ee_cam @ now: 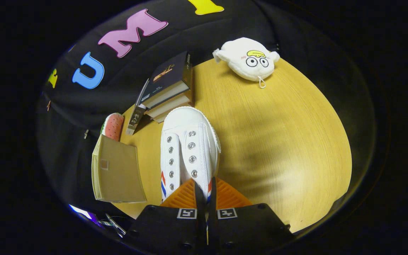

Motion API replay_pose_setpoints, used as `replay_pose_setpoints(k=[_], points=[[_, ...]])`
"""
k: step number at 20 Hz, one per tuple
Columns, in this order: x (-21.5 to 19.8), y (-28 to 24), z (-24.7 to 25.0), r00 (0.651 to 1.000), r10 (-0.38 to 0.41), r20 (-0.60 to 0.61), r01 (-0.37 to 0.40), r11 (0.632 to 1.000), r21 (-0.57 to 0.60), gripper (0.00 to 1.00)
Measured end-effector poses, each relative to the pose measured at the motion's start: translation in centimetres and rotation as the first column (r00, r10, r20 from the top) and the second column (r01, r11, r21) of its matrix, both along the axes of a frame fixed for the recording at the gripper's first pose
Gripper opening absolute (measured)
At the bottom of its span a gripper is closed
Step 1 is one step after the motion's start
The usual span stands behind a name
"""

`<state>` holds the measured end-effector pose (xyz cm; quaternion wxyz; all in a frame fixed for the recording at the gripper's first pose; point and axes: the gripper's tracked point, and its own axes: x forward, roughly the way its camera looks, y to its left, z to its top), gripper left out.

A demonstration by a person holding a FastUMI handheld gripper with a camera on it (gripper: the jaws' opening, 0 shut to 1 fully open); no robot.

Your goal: Open the storage box then place both shoes into the box .Put the left shoe in first, then the right shoe, with the right side of both shoes facing outward in a uniform manner.

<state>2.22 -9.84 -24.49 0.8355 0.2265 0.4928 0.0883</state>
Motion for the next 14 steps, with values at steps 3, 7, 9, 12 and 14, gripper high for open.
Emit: replay_pose_setpoints(k=[3,7,9,12,14], points=[[-0.3,2.0,3.9,0.999,0.017,0.04,-0.016,1.0,-0.009,0.06],[-0.1,7.0,9.1,0.996,0.021,0.092,-0.025,0.999,0.041,0.06],[0.0,10.2,11.3,0.993,0.037,0.109,-0.044,0.997,0.062,0.06],[0.7,15.9,13.7,0.988,0.079,0.13,-0.092,0.991,0.096,0.06],[0.9,20.1,15.0,0.987,0.099,0.128,-0.116,0.984,0.134,0.06]])
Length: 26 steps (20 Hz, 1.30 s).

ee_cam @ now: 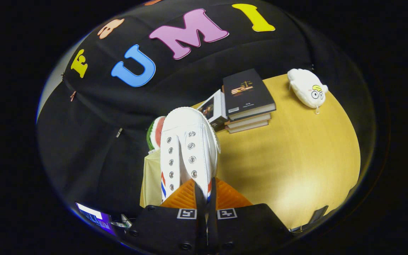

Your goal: Open the storage box then place both shoes into the box .Put the left shoe in first, then the right shoe, with the right side of both shoes facing outward in a uniform manner.

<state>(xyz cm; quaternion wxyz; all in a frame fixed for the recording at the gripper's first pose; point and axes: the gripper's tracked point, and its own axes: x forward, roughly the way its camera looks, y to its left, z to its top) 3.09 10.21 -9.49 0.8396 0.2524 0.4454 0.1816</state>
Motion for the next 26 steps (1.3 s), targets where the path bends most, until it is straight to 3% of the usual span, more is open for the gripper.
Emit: replay_pose_setpoints(k=[4,9,14,23,25,26], points=[[0.0,8.0,0.6,0.998,0.051,-0.036,-0.049,0.997,0.056,0.06],[-0.1,14.1,-3.4,0.99,0.095,-0.108,-0.096,0.995,-0.007,0.06],[-1.6,15.2,-7.7,0.979,0.077,-0.189,-0.094,0.992,-0.08,0.06],[-0.7,15.9,-11.4,0.965,0.016,-0.263,-0.061,0.985,-0.163,0.08],[-0.4,16.3,-11.7,0.969,0.029,-0.244,-0.072,0.983,-0.169,0.12],[-0.5,16.8,-11.4,0.972,0.038,-0.233,-0.077,0.984,-0.159,0.22]])
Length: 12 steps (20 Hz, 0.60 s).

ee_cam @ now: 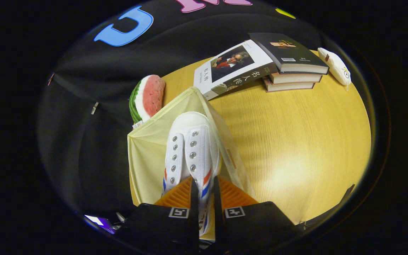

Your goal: Open the storage box then place both shoes into the box .Put the left shoe in first, then the right shoe, with the right side of both shoes facing outward in a uniform manner.

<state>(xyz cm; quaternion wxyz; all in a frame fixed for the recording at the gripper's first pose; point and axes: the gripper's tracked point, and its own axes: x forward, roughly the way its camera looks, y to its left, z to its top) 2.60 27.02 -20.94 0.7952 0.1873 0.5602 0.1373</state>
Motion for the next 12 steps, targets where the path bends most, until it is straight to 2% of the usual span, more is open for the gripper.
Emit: replay_pose_setpoints(k=[1,3,4,7,9,12], points=[[0.0,1.3,1.0,1.0,0.004,0.023,-0.005,0.999,0.049,0.29],[0.4,2.6,3.2,0.995,0.015,0.098,-0.024,0.996,0.085,0.69],[0.3,2.0,4.5,0.988,0.042,0.147,-0.052,0.997,0.063,0.99],[1.1,0.0,8.0,0.936,0.118,0.331,-0.114,0.993,-0.033,0.99],[1.2,-1.9,10.5,0.896,0.113,0.429,-0.097,0.993,-0.06,0.99],[1.3,-5.9,14.0,0.846,0.064,0.53,-0.038,0.997,-0.06,0.99]])
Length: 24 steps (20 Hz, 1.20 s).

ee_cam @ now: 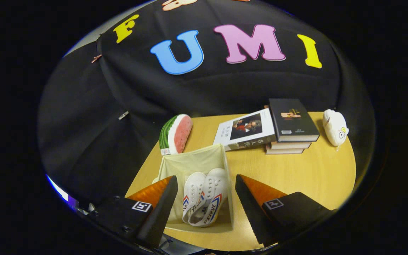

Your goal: Open the storage box then place both shoes into the box .Put the left shoe in first, then the right shoe, with the right side of both shoes facing outward in a uniform manner.

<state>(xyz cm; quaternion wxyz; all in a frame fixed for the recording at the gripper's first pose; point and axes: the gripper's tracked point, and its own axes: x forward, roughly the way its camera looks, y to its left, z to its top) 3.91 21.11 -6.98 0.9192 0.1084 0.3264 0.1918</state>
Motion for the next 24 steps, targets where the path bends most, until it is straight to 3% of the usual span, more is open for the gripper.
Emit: replay_pose_setpoints(k=[3,6,11,15,17,19,24], points=[[0.7,-5.1,2.9,0.99,-0.072,0.121,0.075,0.997,-0.02,0.99],[1.2,-10.8,6.0,0.957,-0.153,0.246,0.167,0.985,-0.035,0.99],[2.0,-21.0,10.6,0.858,-0.246,0.451,0.318,0.944,-0.091,0.99],[1.3,-28.6,13.7,0.751,-0.288,0.594,0.43,0.896,-0.11,0.99],[0.6,-31.3,13.7,0.719,-0.306,0.624,0.456,0.885,-0.092,0.99],[0.0,-32.5,12.2,0.729,-0.312,0.609,0.442,0.894,-0.072,0.99],[0.2,-35.4,7.6,0.791,-0.295,0.536,0.406,0.909,-0.098,0.99]])
